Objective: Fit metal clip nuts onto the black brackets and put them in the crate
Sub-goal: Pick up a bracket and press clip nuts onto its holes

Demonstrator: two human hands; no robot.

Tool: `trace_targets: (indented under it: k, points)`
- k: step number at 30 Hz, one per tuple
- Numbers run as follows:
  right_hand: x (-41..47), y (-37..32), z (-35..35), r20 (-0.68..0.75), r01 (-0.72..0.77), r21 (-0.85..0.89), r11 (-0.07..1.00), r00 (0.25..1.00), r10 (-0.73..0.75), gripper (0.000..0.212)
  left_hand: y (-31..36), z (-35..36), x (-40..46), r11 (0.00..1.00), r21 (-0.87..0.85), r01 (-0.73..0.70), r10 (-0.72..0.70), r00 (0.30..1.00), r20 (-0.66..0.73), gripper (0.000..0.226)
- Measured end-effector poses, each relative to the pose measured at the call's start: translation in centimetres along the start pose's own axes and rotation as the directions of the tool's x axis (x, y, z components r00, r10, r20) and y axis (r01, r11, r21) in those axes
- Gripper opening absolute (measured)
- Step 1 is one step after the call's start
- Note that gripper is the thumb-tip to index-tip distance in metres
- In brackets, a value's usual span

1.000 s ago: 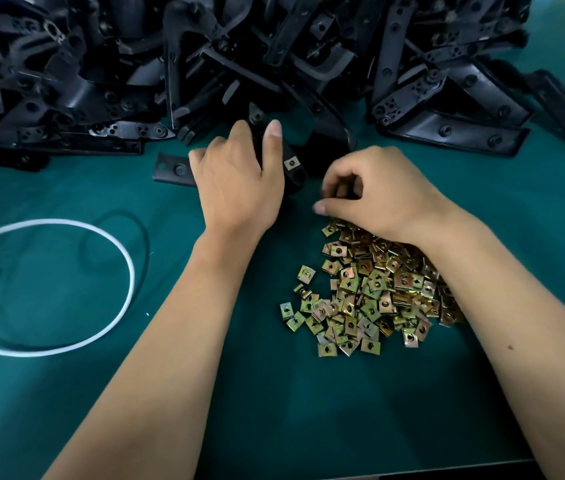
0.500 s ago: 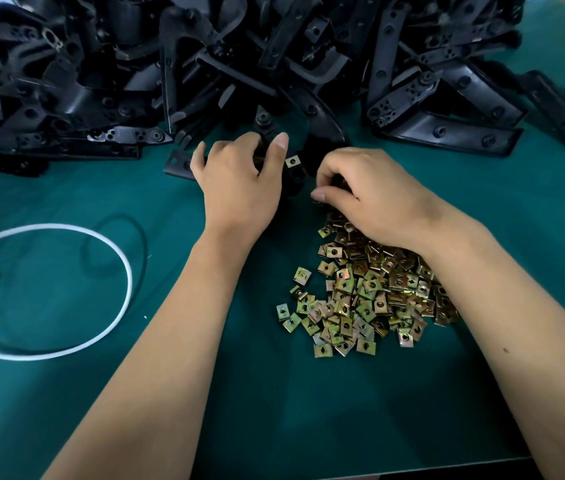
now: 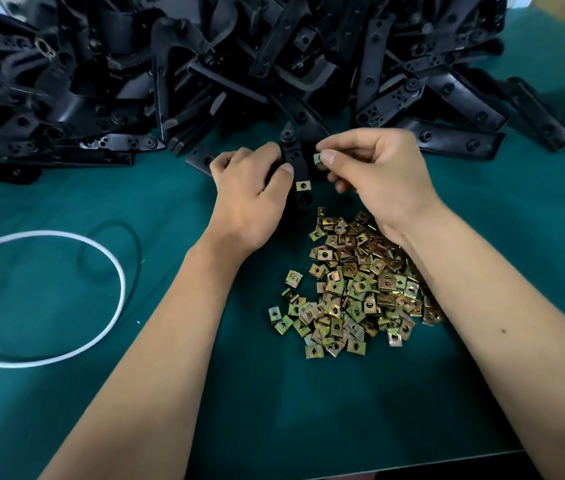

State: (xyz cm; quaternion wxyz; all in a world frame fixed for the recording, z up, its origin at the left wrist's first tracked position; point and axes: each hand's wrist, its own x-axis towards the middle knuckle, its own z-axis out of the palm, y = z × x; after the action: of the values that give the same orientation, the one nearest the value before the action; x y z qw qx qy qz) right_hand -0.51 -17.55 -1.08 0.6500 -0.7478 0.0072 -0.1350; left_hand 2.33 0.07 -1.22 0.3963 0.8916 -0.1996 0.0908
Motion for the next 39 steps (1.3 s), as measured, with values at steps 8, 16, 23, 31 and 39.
trace_targets:
  k: [8,16,23,31,39]
  points:
    - [-0.2,0.5,0.8,-0.075,0.025,0.060,0.998,0.997,-0.021,0.004,-0.2,0.5,-0.1,0.996,0.037,-0.078,0.079,0.997,-0.006,0.028]
    - [-0.1,0.5,0.7,-0.069,0.015,0.025,1.000,0.998,-0.014,0.003,-0.3,0.6,-0.1,0.992,0.067,-0.107,0.109,0.994,-0.016,0.026]
    - [0.1,-0.3,-0.3,-0.006,0.006,-0.022,1.000,1.000,-0.006,0.006,-0.1,0.2,-0.4,0.974,0.150,-0.169,0.173,0.985,-0.009,0.026]
    - [0.1,-1.4,-1.4,0.104,-0.023,0.038,0.999,0.994,0.019,0.031,0.5,-0.5,-0.6,0.942,0.219,-0.255,0.256,0.966,0.027,0.024]
    - [0.1,-1.9,-1.8,0.174,-0.050,0.063,0.997,0.984,0.038,0.034,0.7,-0.6,-0.7,0.923,0.230,-0.308,0.306,0.951,0.043,0.023]
